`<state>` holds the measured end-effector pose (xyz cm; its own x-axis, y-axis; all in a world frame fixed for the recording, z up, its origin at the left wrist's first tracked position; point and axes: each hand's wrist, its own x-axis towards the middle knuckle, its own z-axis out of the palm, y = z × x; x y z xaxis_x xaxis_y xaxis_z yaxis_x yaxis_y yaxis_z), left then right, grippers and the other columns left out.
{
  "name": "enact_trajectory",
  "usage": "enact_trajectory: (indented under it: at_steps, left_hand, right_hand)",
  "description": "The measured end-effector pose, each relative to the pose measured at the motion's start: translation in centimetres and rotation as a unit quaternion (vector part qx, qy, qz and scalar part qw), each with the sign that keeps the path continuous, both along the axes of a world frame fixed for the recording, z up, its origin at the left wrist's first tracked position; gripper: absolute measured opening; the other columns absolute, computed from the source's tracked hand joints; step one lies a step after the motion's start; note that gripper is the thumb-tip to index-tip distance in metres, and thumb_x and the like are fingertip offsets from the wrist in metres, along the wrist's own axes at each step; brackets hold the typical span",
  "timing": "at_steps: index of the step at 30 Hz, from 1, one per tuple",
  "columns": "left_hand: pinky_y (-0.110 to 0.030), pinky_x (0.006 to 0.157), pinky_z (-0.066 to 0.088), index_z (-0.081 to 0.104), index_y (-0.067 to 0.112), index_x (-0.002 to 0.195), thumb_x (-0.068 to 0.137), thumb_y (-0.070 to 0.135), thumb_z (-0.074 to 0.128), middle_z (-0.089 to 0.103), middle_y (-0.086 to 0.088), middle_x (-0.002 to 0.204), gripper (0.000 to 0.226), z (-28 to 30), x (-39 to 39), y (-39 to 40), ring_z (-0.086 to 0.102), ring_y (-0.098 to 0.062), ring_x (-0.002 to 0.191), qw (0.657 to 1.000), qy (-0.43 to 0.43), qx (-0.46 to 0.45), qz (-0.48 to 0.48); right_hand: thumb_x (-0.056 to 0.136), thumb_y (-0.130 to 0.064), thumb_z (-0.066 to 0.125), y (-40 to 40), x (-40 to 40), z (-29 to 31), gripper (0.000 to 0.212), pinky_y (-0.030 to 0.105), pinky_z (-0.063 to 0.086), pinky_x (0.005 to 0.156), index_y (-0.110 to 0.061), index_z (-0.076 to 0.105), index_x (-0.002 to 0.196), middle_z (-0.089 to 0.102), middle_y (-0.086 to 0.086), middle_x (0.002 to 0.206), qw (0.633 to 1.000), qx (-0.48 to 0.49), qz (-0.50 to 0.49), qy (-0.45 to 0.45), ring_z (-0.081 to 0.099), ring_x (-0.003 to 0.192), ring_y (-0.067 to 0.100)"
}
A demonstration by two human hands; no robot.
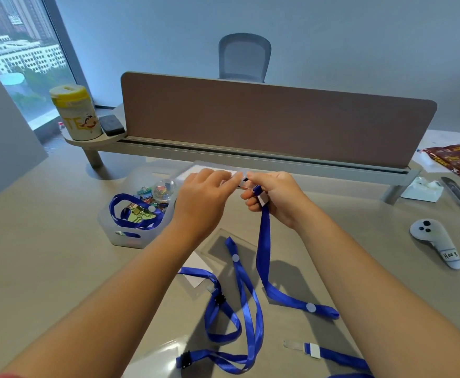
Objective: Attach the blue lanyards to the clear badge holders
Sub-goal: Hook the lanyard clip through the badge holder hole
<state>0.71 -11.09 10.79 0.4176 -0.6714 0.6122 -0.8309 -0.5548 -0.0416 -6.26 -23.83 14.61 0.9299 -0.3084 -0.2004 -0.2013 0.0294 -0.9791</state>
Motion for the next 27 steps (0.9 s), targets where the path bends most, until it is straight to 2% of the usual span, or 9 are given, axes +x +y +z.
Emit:
enact_trajectory:
  at_steps: [4,10,12,15,18,20,23,25,27]
  left_hand:
    - [-0.032,0.062,0.057,0.072,0.01,0.095,0.056,0.012,0.083,0.076,-0.011,0.082,0.041,-0.1,0.4,0.5,0.07,-0.027,0.071,0.998,-0.026,0.054,0.0]
    - [-0.035,0.063,0.057,0.069,0.008,0.102,0.058,0.009,0.082,0.075,-0.014,0.086,0.046,-0.7,1.4,0.8,0.07,-0.03,0.075,1.0,-0.004,0.014,-0.008]
    - [-0.038,0.069,0.056,0.065,0.008,0.11,0.066,0.012,0.077,0.073,-0.014,0.095,0.045,-0.5,1.6,0.9,0.069,-0.031,0.084,0.998,0.055,-0.005,-0.015]
    - [-0.031,0.089,0.043,0.051,0.014,0.128,0.087,0.024,0.056,0.062,-0.009,0.122,0.042,0.2,1.9,1.0,0.054,-0.024,0.112,0.96,0.272,-0.063,-0.023]
    - [-0.025,0.079,0.044,0.061,0.01,0.114,0.091,0.022,0.049,0.067,-0.011,0.109,0.029,0.9,3.0,1.1,0.057,-0.015,0.094,0.888,0.433,-0.155,-0.032]
    - [-0.029,0.073,0.048,0.067,0.006,0.1,0.09,0.021,0.05,0.067,-0.011,0.088,0.025,1.3,4.1,1.2,0.058,-0.016,0.08,0.858,0.476,-0.189,-0.033]
    - [-0.024,0.07,0.048,0.066,0.004,0.101,0.089,0.019,0.052,0.062,-0.005,0.086,0.023,2.0,5.8,1.2,0.057,-0.014,0.076,0.837,0.516,-0.178,-0.046]
    - [-0.021,0.07,0.047,0.065,0.004,0.105,0.089,0.017,0.052,0.061,-0.003,0.088,0.024,2.5,6.6,1.3,0.055,-0.012,0.077,0.843,0.513,-0.149,-0.062]
    - [-0.027,0.078,0.049,0.065,0.005,0.107,0.089,0.017,0.053,0.063,-0.006,0.091,0.025,2.7,7.3,1.2,0.054,-0.013,0.08,0.864,0.49,-0.099,-0.06]
  right_hand:
    - [0.091,-0.014,0.051,0.6,0.7,-0.2,0.024,0.016,0.048,0.045,-0.005,0.058,0.069,0.055,0.007,0.061,0.999,-0.026,-0.005,0.021,0.05,0.043,0.009]
    - [0.09,-0.007,0.049,1.2,1.9,-0.2,0.023,0.014,0.048,0.044,-0.005,0.058,0.069,0.055,0.007,0.062,0.999,-0.035,-0.018,0.031,0.05,0.048,0.012]
    - [0.09,-0.008,0.05,1.3,2.4,-0.3,0.023,0.013,0.049,0.044,-0.006,0.059,0.069,0.057,0.006,0.062,0.998,-0.046,-0.025,0.028,0.051,0.049,0.012]
    - [0.09,-0.009,0.051,1.6,3.3,-0.5,0.023,0.012,0.05,0.045,-0.009,0.061,0.069,0.059,0.004,0.063,0.997,-0.073,-0.031,0.02,0.053,0.05,0.01]
    - [0.092,-0.01,0.05,2.2,4.2,-0.5,0.024,0.013,0.048,0.048,-0.012,0.061,0.07,0.059,0.003,0.064,0.994,-0.105,-0.026,0.016,0.052,0.053,0.01]
    - [0.093,-0.009,0.047,2.8,4.8,-0.3,0.026,0.012,0.045,0.049,-0.014,0.06,0.071,0.058,0.003,0.065,0.992,-0.122,-0.024,0.014,0.051,0.054,0.01]
    - [0.093,-0.005,0.044,3.5,5.6,-0.2,0.022,0.013,0.044,0.052,-0.008,0.062,0.081,0.057,0.001,0.067,0.985,-0.167,-0.026,0.018,0.05,0.056,0.009]
    - [0.094,-0.005,0.043,3.8,6.1,-0.4,0.021,0.015,0.044,0.057,0.001,0.062,0.097,0.057,0.0,0.068,0.978,-0.204,-0.035,0.026,0.05,0.058,0.008]
    - [0.095,-0.008,0.043,4.1,6.4,-0.7,0.022,0.016,0.044,0.06,0.002,0.061,0.103,0.056,-0.001,0.069,0.973,-0.224,-0.045,0.033,0.051,0.06,0.007]
